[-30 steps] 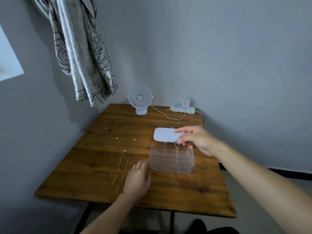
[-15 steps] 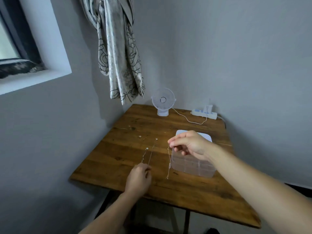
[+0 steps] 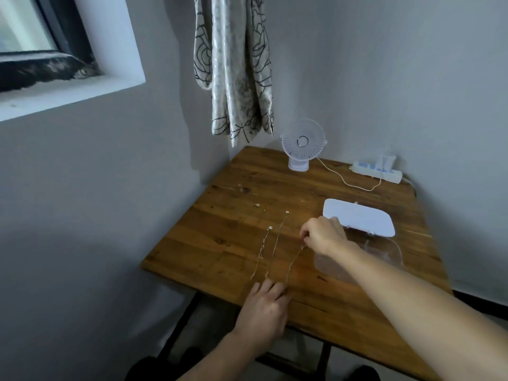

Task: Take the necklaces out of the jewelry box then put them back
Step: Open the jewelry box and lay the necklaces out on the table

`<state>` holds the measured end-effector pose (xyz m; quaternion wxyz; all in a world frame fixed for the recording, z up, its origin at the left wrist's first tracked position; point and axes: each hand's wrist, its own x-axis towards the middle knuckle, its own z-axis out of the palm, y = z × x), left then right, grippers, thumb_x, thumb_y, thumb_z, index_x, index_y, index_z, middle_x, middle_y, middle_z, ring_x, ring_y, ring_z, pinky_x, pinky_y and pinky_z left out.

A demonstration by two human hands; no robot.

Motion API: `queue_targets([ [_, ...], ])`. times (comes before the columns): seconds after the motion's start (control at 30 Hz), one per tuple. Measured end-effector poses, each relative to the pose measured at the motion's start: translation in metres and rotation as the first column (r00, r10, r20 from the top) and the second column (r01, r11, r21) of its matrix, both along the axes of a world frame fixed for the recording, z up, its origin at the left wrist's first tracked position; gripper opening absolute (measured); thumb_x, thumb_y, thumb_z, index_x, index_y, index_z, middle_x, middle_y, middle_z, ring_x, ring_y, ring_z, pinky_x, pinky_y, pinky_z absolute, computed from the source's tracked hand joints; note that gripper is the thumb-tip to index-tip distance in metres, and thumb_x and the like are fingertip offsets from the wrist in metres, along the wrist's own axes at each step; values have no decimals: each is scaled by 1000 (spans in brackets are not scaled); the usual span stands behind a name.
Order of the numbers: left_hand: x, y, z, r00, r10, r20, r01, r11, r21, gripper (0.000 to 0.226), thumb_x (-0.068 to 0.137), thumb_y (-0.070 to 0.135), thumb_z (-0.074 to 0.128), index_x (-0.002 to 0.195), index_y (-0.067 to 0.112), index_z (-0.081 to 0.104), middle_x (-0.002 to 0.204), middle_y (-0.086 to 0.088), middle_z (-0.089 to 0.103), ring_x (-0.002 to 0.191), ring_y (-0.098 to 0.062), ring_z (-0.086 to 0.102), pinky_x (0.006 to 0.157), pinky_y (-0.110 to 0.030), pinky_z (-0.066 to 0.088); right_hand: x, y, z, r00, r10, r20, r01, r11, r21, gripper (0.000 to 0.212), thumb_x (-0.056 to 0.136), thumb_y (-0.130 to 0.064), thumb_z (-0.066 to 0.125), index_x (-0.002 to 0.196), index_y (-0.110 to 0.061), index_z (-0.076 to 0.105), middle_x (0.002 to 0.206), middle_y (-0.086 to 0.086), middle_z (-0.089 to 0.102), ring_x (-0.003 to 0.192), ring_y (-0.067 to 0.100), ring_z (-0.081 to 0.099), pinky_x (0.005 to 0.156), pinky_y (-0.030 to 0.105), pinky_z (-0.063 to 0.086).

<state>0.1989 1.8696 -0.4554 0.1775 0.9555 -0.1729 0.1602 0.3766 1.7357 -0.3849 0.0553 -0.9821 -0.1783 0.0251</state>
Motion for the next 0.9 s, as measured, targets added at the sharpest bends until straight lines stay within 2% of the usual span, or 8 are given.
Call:
queue_targets([
  [0.07, 0, 2, -5, 1000, -5, 9, 5, 1000, -26, 31, 83, 24, 45, 100, 23, 71, 110, 9, 63, 100, -11, 52, 80, -26, 46, 7, 0, -2, 999, 29, -13, -29, 1000, -7, 3, 84, -32, 69, 87, -32, 70, 97, -5, 68, 98, 23, 56, 87, 40, 47],
  [0.17, -1, 5, -10, 1000, -2, 31, 4, 998, -65, 27, 86, 23, 49, 104, 19, 70, 112, 7, 64, 105, -11, 54, 82, -25, 45, 10, 5, 1, 995, 71, -76, -76, 995, -68, 12, 82, -40, 70, 87, -29, 68, 90, -5, 66, 93, 22, 56, 90, 43, 41],
  [0.3, -2, 7, -15, 998, -7, 60, 11, 997, -71, 25, 87, 20, 51, 103, 15, 70, 110, 4, 65, 106, -11, 54, 85, -23, 42, 7, 12, 7, 995, 34, -98, -49, 986, -159, 11, 83, -31, 72, 87, -22, 67, 84, -1, 66, 89, 20, 58, 96, 45, 35],
  [0.4, -4, 9, -17, 998, 0, 68, 6, 996, -92, 26, 87, 19, 51, 102, 14, 71, 110, 4, 65, 106, -10, 54, 87, -24, 43, 7, 15, 5, 990, -3, -139, -11, 995, -102, 4, 83, -21, 71, 80, -22, 69, 83, -2, 66, 88, 21, 60, 93, 45, 40],
  [0.5, -5, 11, -17, 998, -10, 68, 16, 996, -87, 24, 87, 18, 51, 100, 13, 70, 109, 2, 65, 105, -12, 54, 90, -21, 39, 8, 18, 3, 985, -11, -173, 2, 999, -52, 2, 84, -21, 68, 85, -23, 68, 90, 0, 67, 90, 22, 60, 89, 41, 43],
  [0.7, -4, 12, -18, 998, 2, 62, 2, 998, -59, 26, 88, 19, 51, 105, 14, 70, 115, 2, 64, 109, -12, 52, 91, -23, 39, 15, 23, 3, 997, -71, -34, 70, 997, -39, 3, 87, -22, 65, 85, -23, 68, 87, -1, 66, 89, 23, 60, 91, 43, 36],
  [0.8, -1, 12, -17, 999, -4, 53, 7, 999, -42, 29, 88, 20, 51, 110, 13, 68, 118, 3, 63, 111, -12, 51, 93, -24, 37, 28, 25, 12, 995, -87, 43, 89, 995, -51, 5, 88, -22, 64, 84, -23, 67, 87, -1, 67, 87, 23, 59, 87, 42, 36],
  [0.9, 3, 12, -16, 998, -6, 62, 8, 999, -34, 28, 88, 22, 51, 107, 14, 69, 115, 4, 65, 109, -11, 51, 92, -24, 36, 39, 28, 12, 996, -93, 6, 92, 990, 103, 7, 89, -21, 65, 83, -23, 67, 93, 0, 68, 92, 23, 60, 93, 43, 38],
])
